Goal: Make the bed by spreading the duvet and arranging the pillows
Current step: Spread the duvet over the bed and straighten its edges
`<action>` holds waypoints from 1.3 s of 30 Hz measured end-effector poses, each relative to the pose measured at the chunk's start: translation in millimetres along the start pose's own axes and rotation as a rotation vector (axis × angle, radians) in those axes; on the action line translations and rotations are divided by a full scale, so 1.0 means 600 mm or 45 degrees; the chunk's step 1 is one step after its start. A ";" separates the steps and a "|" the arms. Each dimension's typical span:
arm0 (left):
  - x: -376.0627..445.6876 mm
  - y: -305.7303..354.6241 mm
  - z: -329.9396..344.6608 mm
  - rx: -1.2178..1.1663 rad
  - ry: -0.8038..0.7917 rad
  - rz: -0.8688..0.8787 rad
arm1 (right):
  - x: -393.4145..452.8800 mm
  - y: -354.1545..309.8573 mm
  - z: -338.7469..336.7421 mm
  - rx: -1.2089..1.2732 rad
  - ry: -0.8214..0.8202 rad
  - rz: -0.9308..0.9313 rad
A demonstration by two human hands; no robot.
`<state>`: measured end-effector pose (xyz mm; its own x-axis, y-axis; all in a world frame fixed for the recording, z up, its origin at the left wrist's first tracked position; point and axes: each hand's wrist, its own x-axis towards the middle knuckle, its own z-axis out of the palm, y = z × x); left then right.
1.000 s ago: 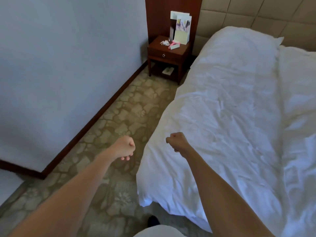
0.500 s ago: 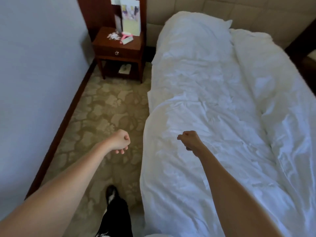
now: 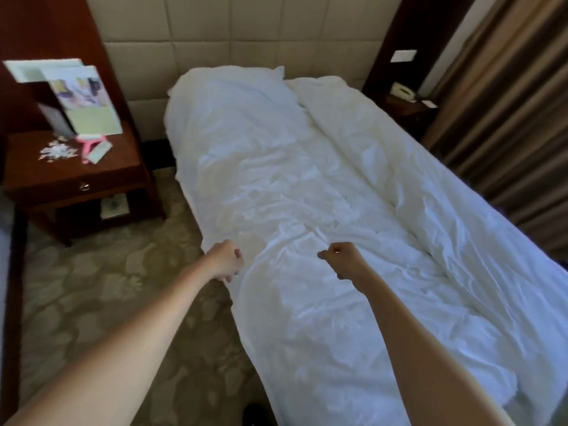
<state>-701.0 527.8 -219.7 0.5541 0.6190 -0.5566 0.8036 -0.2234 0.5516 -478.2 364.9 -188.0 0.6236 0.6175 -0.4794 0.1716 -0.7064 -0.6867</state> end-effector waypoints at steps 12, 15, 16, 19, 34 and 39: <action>0.291 -0.022 -0.366 0.146 -0.055 -0.042 | 0.349 -0.287 0.114 0.207 -0.064 -0.025; 0.375 -0.030 -0.464 0.108 -0.014 -0.023 | 0.431 -0.391 0.134 0.186 -0.085 -0.046; 0.406 -0.033 -0.490 0.089 -0.003 -0.016 | 0.461 -0.417 0.140 0.178 -0.069 -0.040; 0.512 -0.046 -0.548 0.069 -0.027 0.021 | 0.550 -0.471 0.159 0.165 -0.001 0.006; 1.007 0.126 -0.828 0.421 -0.351 0.444 | 0.834 -0.633 0.141 0.289 0.418 0.388; 1.193 0.212 -0.820 0.563 -0.479 0.545 | 1.006 -0.631 0.103 0.233 0.506 0.480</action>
<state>-308.9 1312.9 -242.8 0.8133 0.1254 -0.5682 0.4678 -0.7214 0.5106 -213.9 1026.6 -251.1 0.8606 0.1322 -0.4918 -0.2309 -0.7595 -0.6082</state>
